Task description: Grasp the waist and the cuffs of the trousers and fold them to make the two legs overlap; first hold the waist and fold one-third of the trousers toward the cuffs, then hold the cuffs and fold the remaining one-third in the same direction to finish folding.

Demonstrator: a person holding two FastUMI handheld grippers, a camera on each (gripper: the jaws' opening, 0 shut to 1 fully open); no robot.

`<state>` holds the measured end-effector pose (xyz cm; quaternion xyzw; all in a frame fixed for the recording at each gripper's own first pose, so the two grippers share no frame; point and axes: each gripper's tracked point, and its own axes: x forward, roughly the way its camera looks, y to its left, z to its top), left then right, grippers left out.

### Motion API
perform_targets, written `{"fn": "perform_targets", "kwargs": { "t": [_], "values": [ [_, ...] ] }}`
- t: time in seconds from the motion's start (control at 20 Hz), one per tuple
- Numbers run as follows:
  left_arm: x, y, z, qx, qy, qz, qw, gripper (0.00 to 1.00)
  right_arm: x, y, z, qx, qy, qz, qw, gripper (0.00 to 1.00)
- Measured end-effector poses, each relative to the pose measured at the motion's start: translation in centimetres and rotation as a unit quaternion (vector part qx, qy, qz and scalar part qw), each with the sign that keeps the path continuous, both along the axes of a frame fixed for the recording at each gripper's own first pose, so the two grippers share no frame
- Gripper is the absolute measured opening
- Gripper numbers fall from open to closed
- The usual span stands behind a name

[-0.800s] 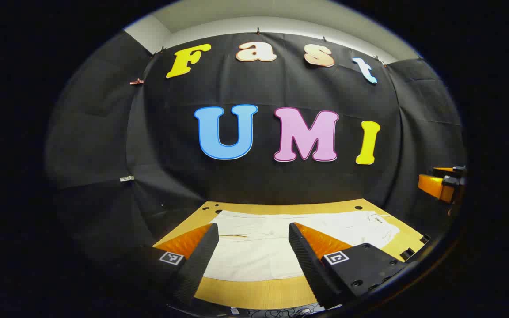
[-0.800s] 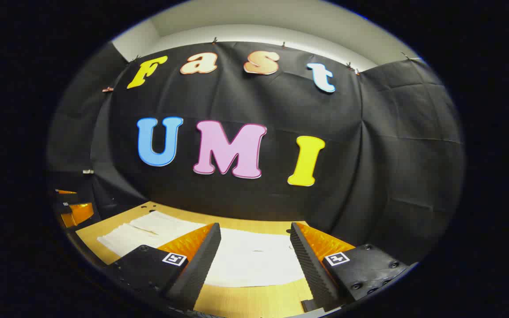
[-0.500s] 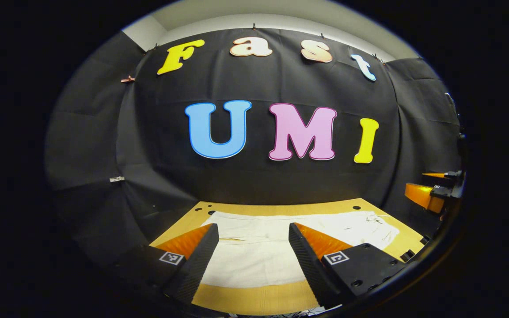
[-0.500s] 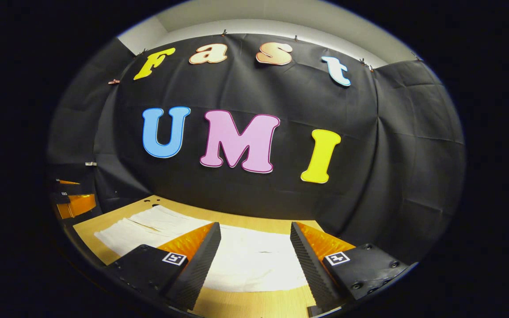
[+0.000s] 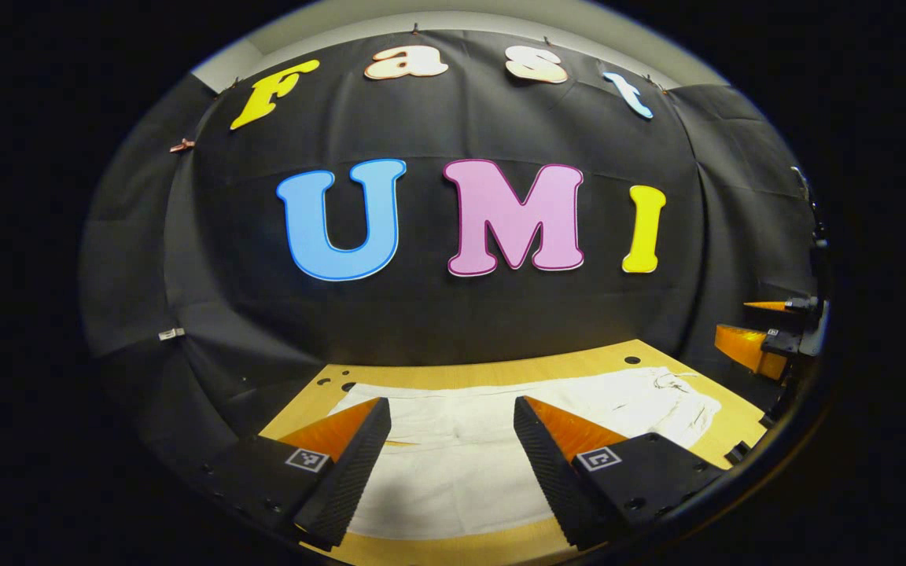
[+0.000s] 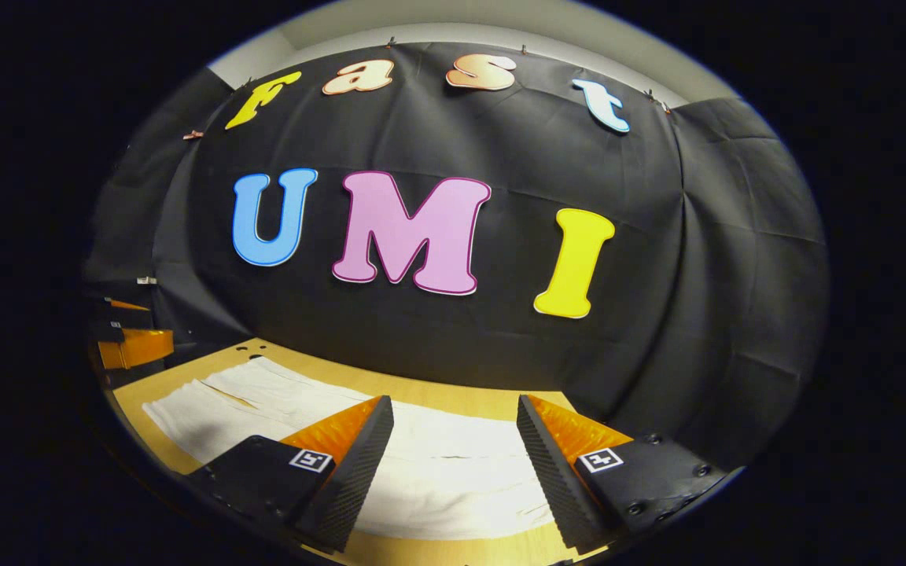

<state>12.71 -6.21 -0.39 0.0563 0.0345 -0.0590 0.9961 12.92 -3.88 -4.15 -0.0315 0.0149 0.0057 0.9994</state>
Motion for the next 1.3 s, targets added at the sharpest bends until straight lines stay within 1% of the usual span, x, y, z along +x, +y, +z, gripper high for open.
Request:
{"fn": "perform_targets", "kwargs": {
  "t": [0.15, 0.3, 0.4, 0.6, 0.7, 0.8, 0.85, 0.9, 1.05, 1.2, 1.3],
  "values": [
    [0.6, 0.1, 0.0, 0.006, 0.003, -0.015, 1.0, 0.98, 0.7, -1.1, -0.7, -0.028, 0.003, -0.011, 1.0, 0.97],
    [1.3, 0.6, -0.2, 0.014, 0.004, -0.019, 1.0, 0.98, 1.4, -2.4, -1.4, -0.078, 0.005, -0.02, 0.997, 0.97],
    [1.6, 1.1, -0.4, 0.017, 0.006, -0.018, 1.0, 0.98, 2.1, -3.0, -2.0, -0.117, 0.01, -0.013, 0.993, 0.97],
    [2.1, 2.5, -1.5, 0.023, 0.015, -0.016, 0.999, 0.98, 3.3, -4.6, -4.1, -0.206, 0.024, 0.024, 0.978, 0.97],
    [2.4, 3.8, -3.0, 0.041, 0.025, -0.011, 0.999, 0.98, 4.0, -5.7, -5.3, -0.272, 0.034, 0.056, 0.96, 0.97],
    [2.5, 5.5, -5.1, 0.068, 0.042, -0.003, 0.997, 0.98, 4.4, -6.7, -6.8, -0.342, 0.035, 0.09, 0.935, 0.97],
    [2.5, 6.2, -6.1, 0.078, 0.052, -0.001, 0.996, 0.98, 4.4, -7.4, -7.5, -0.37, 0.038, 0.106, 0.922, 0.97],
    [2.4, 6.9, -7.1, 0.086, 0.062, 0.003, 0.994, 0.98, 4.7, -8.5, -8.5, -0.389, 0.047, 0.115, 0.913, 0.97],
    [2.1, 8.8, -9.6, 0.095, 0.091, 0.024, 0.991, 0.99, 5.8, -12.2, -13.3, -0.425, 0.099, 0.136, 0.89, 0.96],
    [1.3, 9.6, -11.5, 0.093, 0.113, 0.038, 0.988, 0.98, 5.6, -15.0, -17.1, -0.453, 0.147, 0.16, 0.864, 0.96],
    [0.9, 10.1, -12.9, 0.09, 0.133, 0.049, 0.986, 0.99, 5.8, -17.0, -19.5, -0.477, 0.176, 0.167, 0.845, 0.96]
  ]
}}
